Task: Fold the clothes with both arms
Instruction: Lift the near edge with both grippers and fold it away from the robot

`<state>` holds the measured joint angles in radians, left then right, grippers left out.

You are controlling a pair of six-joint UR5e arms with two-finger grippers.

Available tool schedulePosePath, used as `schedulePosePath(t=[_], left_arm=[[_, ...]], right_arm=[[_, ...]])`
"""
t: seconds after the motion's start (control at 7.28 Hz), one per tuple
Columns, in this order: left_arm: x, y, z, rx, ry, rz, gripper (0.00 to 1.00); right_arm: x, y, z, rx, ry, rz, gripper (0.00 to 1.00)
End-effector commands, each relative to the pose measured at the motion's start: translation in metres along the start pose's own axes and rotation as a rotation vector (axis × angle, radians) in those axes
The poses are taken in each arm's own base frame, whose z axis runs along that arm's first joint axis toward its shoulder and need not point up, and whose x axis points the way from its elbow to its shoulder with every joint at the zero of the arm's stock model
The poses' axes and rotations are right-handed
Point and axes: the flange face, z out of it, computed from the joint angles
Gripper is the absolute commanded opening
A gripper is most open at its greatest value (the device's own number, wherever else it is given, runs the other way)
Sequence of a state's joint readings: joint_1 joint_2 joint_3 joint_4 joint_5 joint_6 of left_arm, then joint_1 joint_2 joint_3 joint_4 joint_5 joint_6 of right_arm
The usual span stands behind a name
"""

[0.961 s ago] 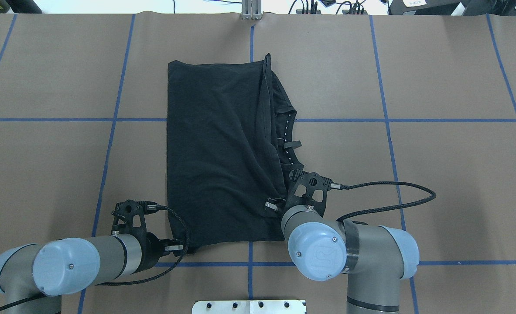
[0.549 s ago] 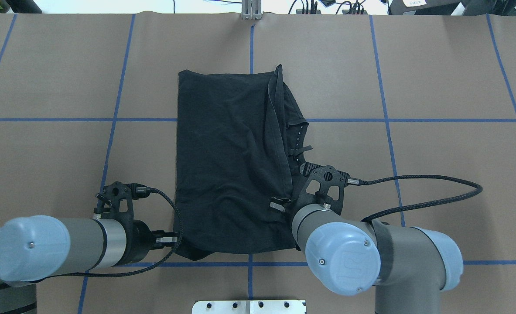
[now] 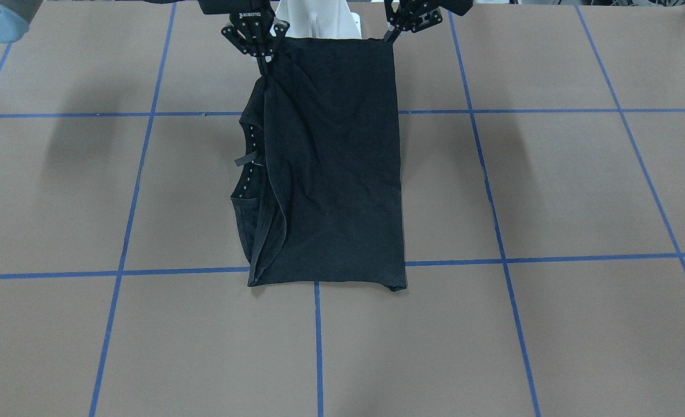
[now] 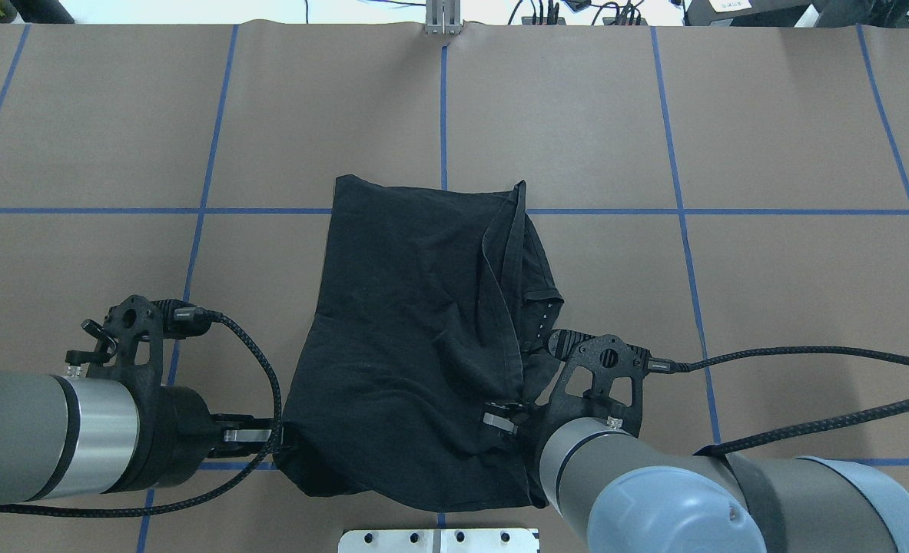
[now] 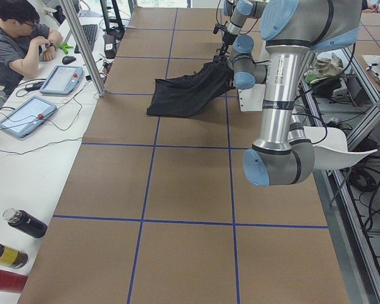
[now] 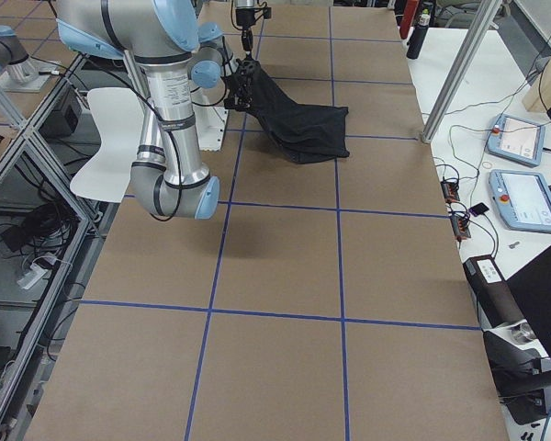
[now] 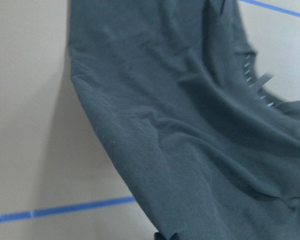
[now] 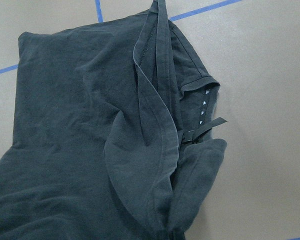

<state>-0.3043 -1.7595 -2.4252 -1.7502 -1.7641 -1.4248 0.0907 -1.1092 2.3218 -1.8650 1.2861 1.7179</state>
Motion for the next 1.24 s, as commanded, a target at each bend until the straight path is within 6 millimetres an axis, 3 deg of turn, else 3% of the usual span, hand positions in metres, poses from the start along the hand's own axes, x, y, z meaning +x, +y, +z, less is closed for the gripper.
schedulePosePath(t=[0.0, 0.27, 0.41, 0.55, 1.1], left_arm=[[0.009, -0.032, 0.042, 0.033, -0.05, -0.025, 0.0], [0.009, -0.078, 0.074, 0.1, -0.109, -0.02, 0.0], [0.005, -0.094, 0.078, 0.136, -0.133, -0.003, 0.0], [0.0, -0.115, 0.07, 0.173, -0.143, 0.011, 0.0], [0.003, -0.193, 0.085, 0.261, -0.205, 0.02, 0.0]], right_arm=[[-0.001, -0.018, 0.011, 0.039, 0.022, 0.017, 0.0], [-0.005, -0.047, 0.03, 0.093, 0.055, 0.041, 0.0], [-0.022, -0.059, 0.046, 0.119, 0.057, 0.059, 0.0], [-0.03, -0.071, 0.061, 0.14, 0.062, 0.075, 0.0], [-0.023, -0.112, 0.092, 0.206, 0.112, 0.087, 0.0]])
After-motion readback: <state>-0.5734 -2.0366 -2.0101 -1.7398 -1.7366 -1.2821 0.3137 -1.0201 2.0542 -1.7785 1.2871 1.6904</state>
